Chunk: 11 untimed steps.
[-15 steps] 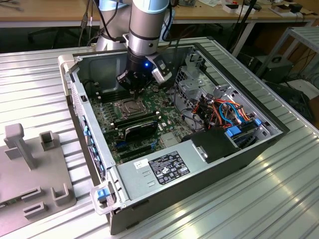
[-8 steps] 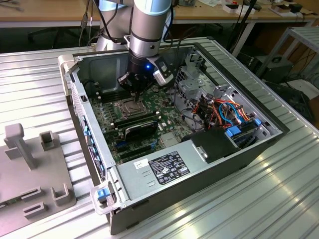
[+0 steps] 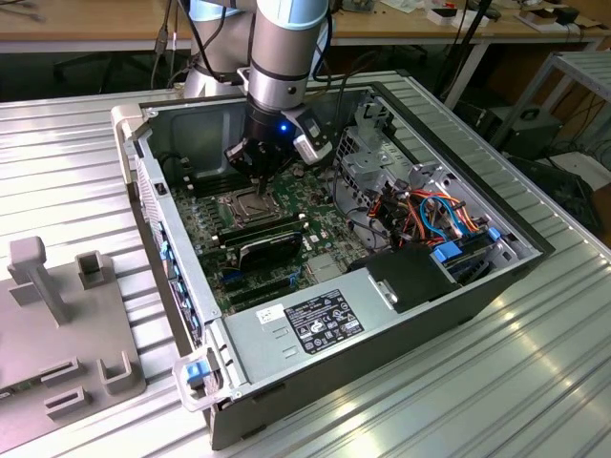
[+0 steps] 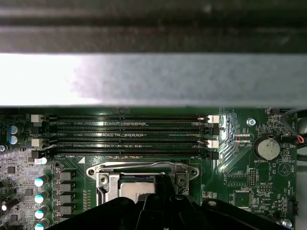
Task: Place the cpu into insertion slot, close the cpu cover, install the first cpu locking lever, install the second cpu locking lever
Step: 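Install the second cpu locking lever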
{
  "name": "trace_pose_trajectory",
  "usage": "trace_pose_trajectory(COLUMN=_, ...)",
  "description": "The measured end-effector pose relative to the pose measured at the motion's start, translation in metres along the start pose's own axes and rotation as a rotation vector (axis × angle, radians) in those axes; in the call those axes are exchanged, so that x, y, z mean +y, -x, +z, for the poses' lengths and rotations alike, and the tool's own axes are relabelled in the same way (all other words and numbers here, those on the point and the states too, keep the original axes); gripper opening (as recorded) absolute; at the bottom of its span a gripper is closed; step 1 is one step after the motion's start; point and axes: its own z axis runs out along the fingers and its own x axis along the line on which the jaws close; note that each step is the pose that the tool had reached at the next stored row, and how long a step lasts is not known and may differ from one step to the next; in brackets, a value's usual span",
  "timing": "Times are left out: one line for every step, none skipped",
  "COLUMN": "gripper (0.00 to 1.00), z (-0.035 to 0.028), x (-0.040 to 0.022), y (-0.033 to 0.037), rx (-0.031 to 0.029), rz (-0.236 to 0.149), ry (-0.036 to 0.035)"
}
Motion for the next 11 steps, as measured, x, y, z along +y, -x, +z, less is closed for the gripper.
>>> trace_pose_trajectory(gripper=0.11, z=0.0, x=0.0, y=0.0, rx=0.0, rz=0.0, ry=0.0)
trace_pose_trajectory(gripper=0.11, z=0.0, x=-0.0001, y=0.0004, rx=0.0001, rz=0.0, ry=0.0)
trace_pose_trajectory(gripper=0.11, z=0.0, x=-0.0001, y=0.001, rx=0.0001, rz=0.0, ry=-0.0001)
trace_pose_trajectory(gripper=0.11, z=-0.0001, x=-0.0001, y=0.0021, rx=0.0001, rz=0.0, ry=-0.0001)
trace_pose_trajectory(gripper=0.11, z=0.0, x=-0.0001, y=0.0032, rx=0.0, rz=0.0, ry=0.0)
trace_pose_trajectory(gripper=0.11, z=0.0, x=0.0, y=0.0043, rx=0.0, rz=0.0, ry=-0.0001)
trace_pose_trajectory(gripper=0.11, z=0.0, x=0.0, y=0.005, rx=0.0, rz=0.0, ry=-0.0002)
trace_pose_trajectory(gripper=0.11, z=0.0, x=-0.0001, y=0.0052, rx=0.0, rz=0.0, ry=-0.0004)
trace_pose_trajectory(gripper=0.11, z=-0.0001, x=-0.0001, y=0.0052, rx=0.0, rz=0.0, ry=-0.0005)
trace_pose_trajectory(gripper=0.11, z=0.0, x=0.0, y=0.0052, rx=0.0, rz=0.0, ry=-0.0005)
trace_pose_trajectory(gripper=0.11, z=-0.0002, x=0.0, y=0.0052, rx=0.0001, rz=0.0, ry=-0.0005)
